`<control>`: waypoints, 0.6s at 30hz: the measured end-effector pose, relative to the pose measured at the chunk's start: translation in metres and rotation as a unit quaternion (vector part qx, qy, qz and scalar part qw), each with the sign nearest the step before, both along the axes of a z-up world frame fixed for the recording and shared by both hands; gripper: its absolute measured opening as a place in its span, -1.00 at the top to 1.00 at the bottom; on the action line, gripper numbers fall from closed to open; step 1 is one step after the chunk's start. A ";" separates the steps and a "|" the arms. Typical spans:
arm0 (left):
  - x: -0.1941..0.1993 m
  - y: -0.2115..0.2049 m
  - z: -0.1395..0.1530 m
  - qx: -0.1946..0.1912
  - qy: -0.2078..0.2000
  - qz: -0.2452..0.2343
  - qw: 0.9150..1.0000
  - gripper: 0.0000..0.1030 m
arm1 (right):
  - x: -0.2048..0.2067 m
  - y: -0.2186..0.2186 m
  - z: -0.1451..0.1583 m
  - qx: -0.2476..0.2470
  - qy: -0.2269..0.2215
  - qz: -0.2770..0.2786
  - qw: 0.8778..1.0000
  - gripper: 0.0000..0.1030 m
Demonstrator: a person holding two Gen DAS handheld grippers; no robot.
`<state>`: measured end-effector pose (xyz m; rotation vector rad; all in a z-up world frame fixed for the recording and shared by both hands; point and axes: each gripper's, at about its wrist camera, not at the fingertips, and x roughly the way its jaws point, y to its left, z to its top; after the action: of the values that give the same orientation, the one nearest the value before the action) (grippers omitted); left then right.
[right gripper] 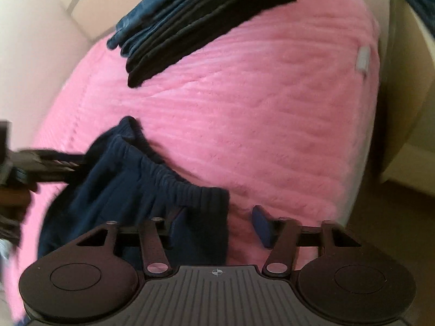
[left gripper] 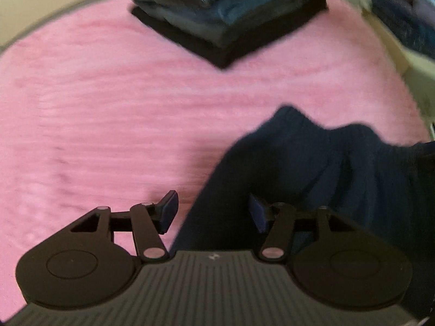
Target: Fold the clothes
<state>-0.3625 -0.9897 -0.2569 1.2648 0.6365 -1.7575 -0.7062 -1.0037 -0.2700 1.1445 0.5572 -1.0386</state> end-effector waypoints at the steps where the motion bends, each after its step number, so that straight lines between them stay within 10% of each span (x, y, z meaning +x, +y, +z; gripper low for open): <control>1: -0.003 -0.003 -0.003 0.003 0.004 -0.004 1.000 0.65 | 0.000 -0.002 -0.002 0.002 -0.004 0.001 1.000 0.73; 8: -0.010 -0.018 0.006 -0.026 -0.017 -0.007 0.999 0.51 | 0.006 -0.022 0.002 -0.017 0.040 0.031 0.999 0.69; 11: 0.000 -0.009 0.018 -0.032 -0.008 0.008 0.999 0.35 | 0.009 -0.020 0.013 -0.031 0.073 0.046 0.996 -0.05; 18: 0.114 0.085 0.100 -0.084 0.004 0.142 0.986 -0.02 | 0.034 0.011 0.052 -0.063 0.096 0.103 0.988 -0.14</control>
<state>-0.2486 -0.9049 -0.1565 0.9989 0.6259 -1.5465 -0.6719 -0.9923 -0.2183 0.8615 0.7354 -0.9946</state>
